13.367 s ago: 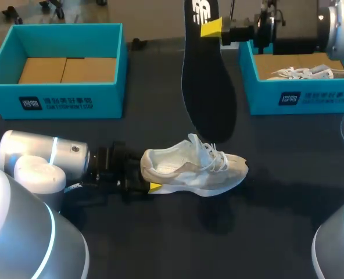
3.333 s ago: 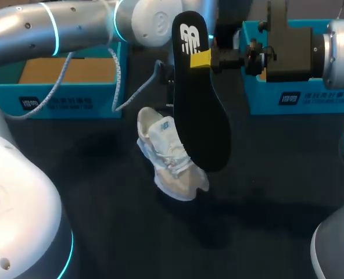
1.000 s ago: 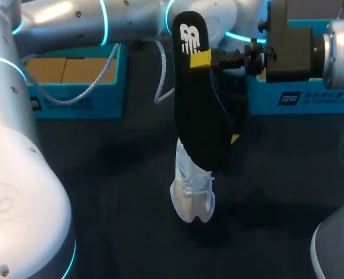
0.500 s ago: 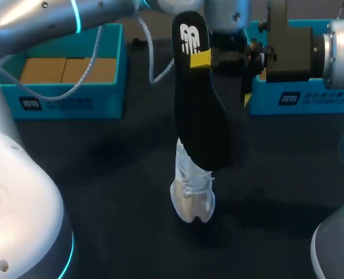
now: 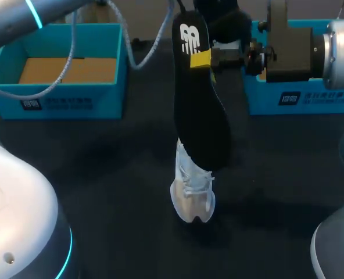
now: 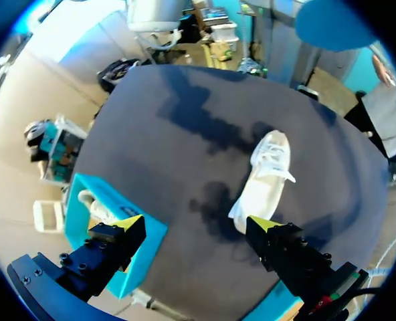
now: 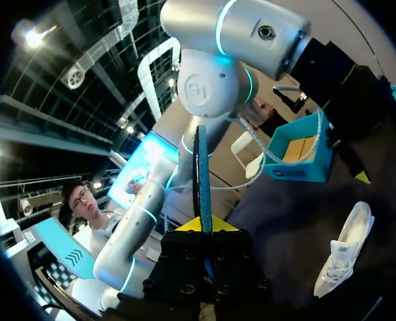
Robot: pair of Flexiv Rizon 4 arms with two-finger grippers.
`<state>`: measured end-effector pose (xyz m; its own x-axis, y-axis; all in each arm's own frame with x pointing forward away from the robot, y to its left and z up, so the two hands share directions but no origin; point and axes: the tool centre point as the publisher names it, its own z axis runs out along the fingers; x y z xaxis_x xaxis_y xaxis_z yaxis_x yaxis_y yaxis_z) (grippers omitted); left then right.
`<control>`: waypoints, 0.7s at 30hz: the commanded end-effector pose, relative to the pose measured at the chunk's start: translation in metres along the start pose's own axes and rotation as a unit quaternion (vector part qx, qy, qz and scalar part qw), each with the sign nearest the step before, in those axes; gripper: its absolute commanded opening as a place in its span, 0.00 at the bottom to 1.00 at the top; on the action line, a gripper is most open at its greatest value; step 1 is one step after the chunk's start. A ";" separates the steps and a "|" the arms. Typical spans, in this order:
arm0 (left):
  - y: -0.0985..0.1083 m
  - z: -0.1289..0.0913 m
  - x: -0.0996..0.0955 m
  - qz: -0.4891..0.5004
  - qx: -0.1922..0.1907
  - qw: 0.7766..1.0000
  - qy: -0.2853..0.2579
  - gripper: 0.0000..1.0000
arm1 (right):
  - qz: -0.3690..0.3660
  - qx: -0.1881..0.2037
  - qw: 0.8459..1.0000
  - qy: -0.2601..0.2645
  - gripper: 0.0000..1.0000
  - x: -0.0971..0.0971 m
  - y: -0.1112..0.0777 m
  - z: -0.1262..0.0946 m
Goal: Take the shoe out of the shoebox, open the shoe tongue, remove and reinsert the insole, then place the shoe into the shoebox
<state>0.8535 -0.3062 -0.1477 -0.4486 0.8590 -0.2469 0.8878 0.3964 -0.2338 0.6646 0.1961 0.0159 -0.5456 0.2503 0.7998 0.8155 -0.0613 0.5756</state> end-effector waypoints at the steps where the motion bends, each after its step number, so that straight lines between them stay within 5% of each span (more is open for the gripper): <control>1: -0.004 0.002 0.005 -0.005 -0.014 0.996 -0.084 1.00 | 0.001 -0.001 1.000 -0.002 0.00 0.000 -0.001 0.003; 18: -0.004 0.002 0.005 -0.005 -0.014 0.996 -0.084 1.00 | 0.001 -0.001 1.000 -0.002 0.00 0.000 -0.001 0.003; 21: 0.019 0.002 0.007 0.032 -0.018 0.990 -0.140 1.00 | 0.004 -0.002 1.000 -0.013 0.00 -0.002 -0.001 0.001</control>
<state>0.8564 -0.3070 -0.1475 -0.4569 0.7923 -0.4044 0.8894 0.4145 -0.1926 0.6646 0.1961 0.0159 -0.5456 0.2504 0.7998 0.8155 -0.0614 0.5755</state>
